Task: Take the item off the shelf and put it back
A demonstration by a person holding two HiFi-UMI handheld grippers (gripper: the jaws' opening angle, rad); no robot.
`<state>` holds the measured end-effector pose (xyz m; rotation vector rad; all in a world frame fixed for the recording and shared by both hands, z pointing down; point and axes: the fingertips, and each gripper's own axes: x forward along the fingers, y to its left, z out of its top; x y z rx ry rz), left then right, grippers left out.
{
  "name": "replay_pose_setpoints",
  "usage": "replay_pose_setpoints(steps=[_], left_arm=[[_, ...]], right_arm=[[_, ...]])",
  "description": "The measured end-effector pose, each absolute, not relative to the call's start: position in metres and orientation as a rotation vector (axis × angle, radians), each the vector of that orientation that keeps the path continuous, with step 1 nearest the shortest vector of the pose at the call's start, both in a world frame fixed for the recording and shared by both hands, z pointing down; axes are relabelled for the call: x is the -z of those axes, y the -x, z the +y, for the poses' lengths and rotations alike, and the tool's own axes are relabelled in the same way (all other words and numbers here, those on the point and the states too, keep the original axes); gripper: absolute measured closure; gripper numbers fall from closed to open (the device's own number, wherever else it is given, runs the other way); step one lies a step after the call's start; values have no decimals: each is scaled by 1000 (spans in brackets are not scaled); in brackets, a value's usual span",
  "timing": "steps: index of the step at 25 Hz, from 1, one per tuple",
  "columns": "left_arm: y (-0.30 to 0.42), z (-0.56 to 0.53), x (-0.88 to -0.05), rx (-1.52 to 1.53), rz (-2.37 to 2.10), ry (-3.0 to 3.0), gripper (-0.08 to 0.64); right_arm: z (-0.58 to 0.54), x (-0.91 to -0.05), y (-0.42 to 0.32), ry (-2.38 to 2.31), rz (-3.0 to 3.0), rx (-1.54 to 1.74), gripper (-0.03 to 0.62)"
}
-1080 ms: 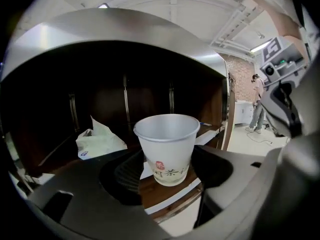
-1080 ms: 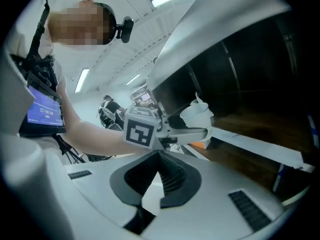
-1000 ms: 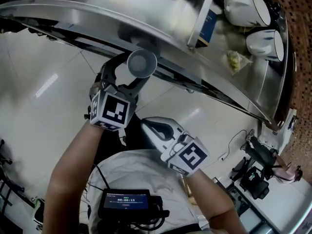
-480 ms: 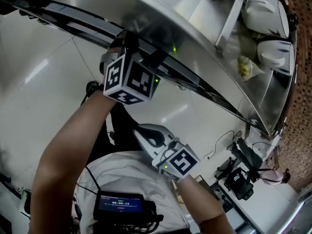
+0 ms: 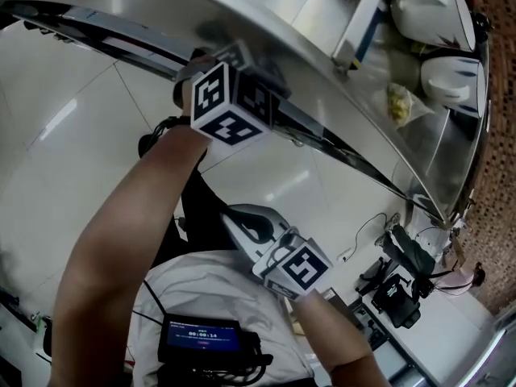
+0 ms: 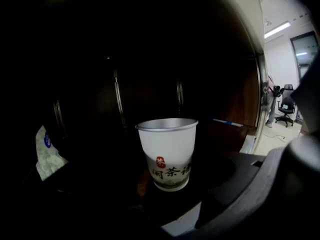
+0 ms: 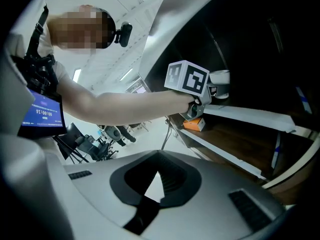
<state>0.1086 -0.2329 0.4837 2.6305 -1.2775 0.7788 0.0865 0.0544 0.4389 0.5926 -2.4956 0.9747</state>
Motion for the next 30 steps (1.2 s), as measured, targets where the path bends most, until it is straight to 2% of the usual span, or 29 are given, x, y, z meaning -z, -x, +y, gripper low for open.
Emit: replay_pose_setpoints(steps=[4, 17, 24, 28, 30], left_arm=[[-106, -230, -488, -780, -1288, -2608, 184], [-82, -207, -477, -639, -1349, -2640, 183], [-39, -167, -470, -639, -1401, -2618, 180], [-17, -132, -453, -619, -1404, -2634, 329], [-8, -120, -442, -595, -1402, -2642, 380]], right_arm=[[50, -435, -87, -588, -2506, -971, 586], [51, -435, -77, -587, -2520, -950, 586], [39, -427, -66, -590, -2561, -887, 586], [34, -418, -52, -578, -2601, -874, 586], [29, -412, -45, -568, -2628, -856, 586]])
